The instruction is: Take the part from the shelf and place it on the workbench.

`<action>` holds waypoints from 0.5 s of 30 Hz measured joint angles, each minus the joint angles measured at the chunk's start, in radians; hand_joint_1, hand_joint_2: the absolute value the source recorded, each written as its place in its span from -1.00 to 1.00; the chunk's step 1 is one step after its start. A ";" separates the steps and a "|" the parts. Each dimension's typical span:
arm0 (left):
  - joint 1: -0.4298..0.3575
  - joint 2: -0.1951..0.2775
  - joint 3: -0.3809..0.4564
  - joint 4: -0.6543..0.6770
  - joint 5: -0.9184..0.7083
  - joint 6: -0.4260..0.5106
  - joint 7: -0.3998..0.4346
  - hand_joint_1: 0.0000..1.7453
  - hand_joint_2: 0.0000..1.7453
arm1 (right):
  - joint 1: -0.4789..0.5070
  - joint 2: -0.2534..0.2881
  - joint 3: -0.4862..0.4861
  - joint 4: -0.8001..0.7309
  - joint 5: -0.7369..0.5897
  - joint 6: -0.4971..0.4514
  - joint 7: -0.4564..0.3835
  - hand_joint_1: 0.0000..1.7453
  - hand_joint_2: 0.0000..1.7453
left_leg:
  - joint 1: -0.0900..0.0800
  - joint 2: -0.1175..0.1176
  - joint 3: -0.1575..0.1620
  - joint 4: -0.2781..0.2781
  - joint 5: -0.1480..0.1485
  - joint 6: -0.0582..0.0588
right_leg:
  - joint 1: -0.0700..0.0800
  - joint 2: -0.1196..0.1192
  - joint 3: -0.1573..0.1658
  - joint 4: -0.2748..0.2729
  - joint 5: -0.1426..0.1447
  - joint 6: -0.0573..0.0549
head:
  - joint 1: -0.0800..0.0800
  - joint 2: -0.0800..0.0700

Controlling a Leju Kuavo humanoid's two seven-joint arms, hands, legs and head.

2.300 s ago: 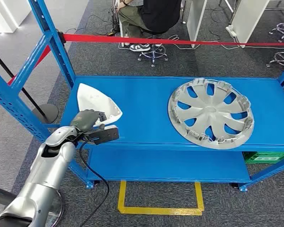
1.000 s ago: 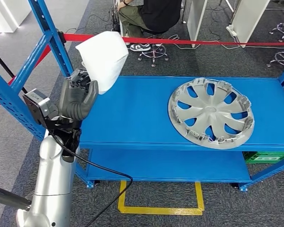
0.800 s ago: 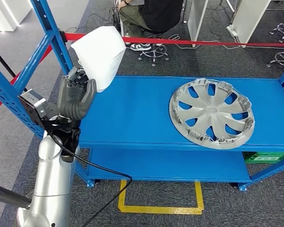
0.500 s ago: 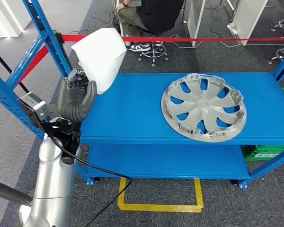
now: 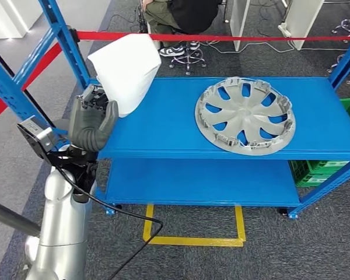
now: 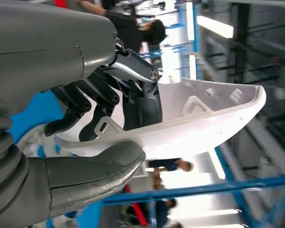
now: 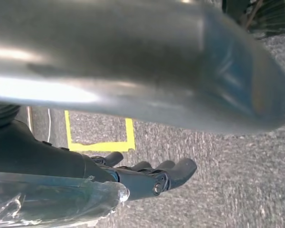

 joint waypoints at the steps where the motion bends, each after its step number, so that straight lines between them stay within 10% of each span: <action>1: 0.001 0.000 0.000 0.000 0.000 -0.001 0.000 1.00 1.00 | 0.001 0.000 0.000 0.000 0.000 0.000 0.000 -1.00 -1.00 | -0.002 0.000 -0.005 -0.001 0.010 0.000 | -0.001 -0.002 0.000 -0.007 0.010 0.007 | 0.000 0.000; 4: 0.002 0.001 -0.001 -0.001 0.000 -0.003 0.000 1.00 1.00 | 0.002 0.000 0.000 0.000 0.000 0.001 0.002 -1.00 -1.00 | 0.003 0.002 -0.024 -0.013 0.047 0.017 | -0.003 -0.004 -0.016 0.006 -0.014 0.023 | 0.002 0.000; 7: 0.003 0.001 -0.002 -0.001 0.000 -0.003 0.000 1.00 1.00 | 0.002 0.000 -0.001 0.000 0.000 0.001 0.004 -1.00 -1.00 | 0.006 0.004 -0.061 -0.017 0.084 0.027 | -0.002 -0.005 -0.054 0.168 -0.158 0.033 | 0.006 0.000; 9: 0.005 0.002 -0.002 -0.001 0.001 -0.003 0.000 1.00 1.00 | 0.002 0.000 -0.001 0.000 -0.001 0.001 0.004 -1.00 -1.00 | 0.005 0.004 -0.090 -0.017 0.107 0.026 | -0.002 -0.005 -0.052 0.255 -0.190 0.037 | 0.006 0.000; 12: 0.009 0.004 0.000 -0.002 0.002 -0.004 0.000 1.00 1.00 | -0.001 -0.001 -0.001 -0.001 -0.001 0.000 0.003 -1.00 -1.00 | 0.005 0.004 -0.132 -0.015 0.143 0.020 | -0.001 -0.006 0.067 0.157 -0.142 0.034 | 0.006 0.000; 15: 0.009 0.004 0.000 -0.005 0.004 -0.006 0.000 1.00 1.00 | -0.007 -0.001 -0.002 -0.002 -0.002 0.000 0.000 -1.00 -1.00 | 0.002 0.004 -0.149 -0.015 0.174 0.004 | 0.003 -0.004 0.183 -0.011 -0.164 0.018 | 0.004 0.000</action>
